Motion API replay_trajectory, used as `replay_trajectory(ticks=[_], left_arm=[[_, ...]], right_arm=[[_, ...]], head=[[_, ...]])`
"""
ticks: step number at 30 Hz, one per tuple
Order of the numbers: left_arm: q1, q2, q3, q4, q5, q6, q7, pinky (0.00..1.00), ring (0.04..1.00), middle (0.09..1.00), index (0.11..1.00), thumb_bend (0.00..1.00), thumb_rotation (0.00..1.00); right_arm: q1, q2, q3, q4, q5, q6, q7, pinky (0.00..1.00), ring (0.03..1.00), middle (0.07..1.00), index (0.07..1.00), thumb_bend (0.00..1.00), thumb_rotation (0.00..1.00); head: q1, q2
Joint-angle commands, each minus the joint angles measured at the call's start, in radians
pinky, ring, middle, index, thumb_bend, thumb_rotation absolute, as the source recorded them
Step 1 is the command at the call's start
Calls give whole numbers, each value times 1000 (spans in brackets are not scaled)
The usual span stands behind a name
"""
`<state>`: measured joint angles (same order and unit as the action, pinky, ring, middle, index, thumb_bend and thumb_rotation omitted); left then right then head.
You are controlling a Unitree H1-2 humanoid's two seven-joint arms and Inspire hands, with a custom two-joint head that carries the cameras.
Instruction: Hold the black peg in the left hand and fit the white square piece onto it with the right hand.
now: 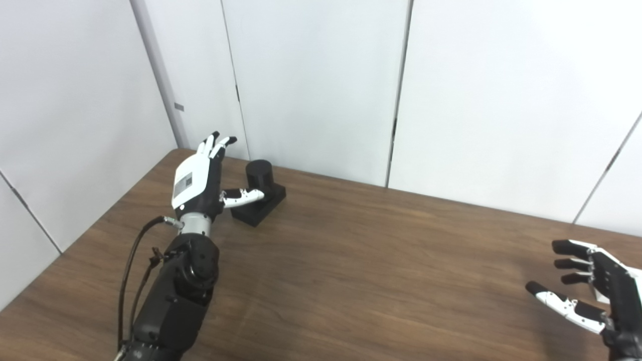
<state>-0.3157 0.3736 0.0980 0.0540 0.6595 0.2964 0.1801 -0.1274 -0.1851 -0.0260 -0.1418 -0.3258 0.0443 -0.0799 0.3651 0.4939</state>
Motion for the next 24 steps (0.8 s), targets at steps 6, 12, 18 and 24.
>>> replay_trajectory(ticks=[6, 12, 18, 24], left_arm=[[-79, 31, -37, 3, 83, 131, 0, 998, 1000, 1000, 912, 1000, 395], [-107, 24, -44, 43, 116, 173, -8, 984, 1000, 1000, 897, 1000, 468], [-141, 3, -18, 102, 213, 173, -70, 997, 1000, 1000, 881, 1000, 560], [-165, 3, -21, 157, 261, 173, -118, 1000, 1000, 1000, 875, 1000, 601]], right_arm=[[-34, -5, -8, -45, 4, -16, 0, 517, 630, 690, 650, 542, 0], [-33, -4, -9, -52, 5, -6, 5, 514, 623, 687, 650, 543, 0], [-34, -7, -7, -58, 3, -8, 9, 514, 626, 683, 648, 536, 0], [-33, -5, -9, -64, 4, 4, 13, 515, 626, 685, 648, 535, 0]], head=[[-1, 4], [1, 11], [1, 11], [1, 11]])
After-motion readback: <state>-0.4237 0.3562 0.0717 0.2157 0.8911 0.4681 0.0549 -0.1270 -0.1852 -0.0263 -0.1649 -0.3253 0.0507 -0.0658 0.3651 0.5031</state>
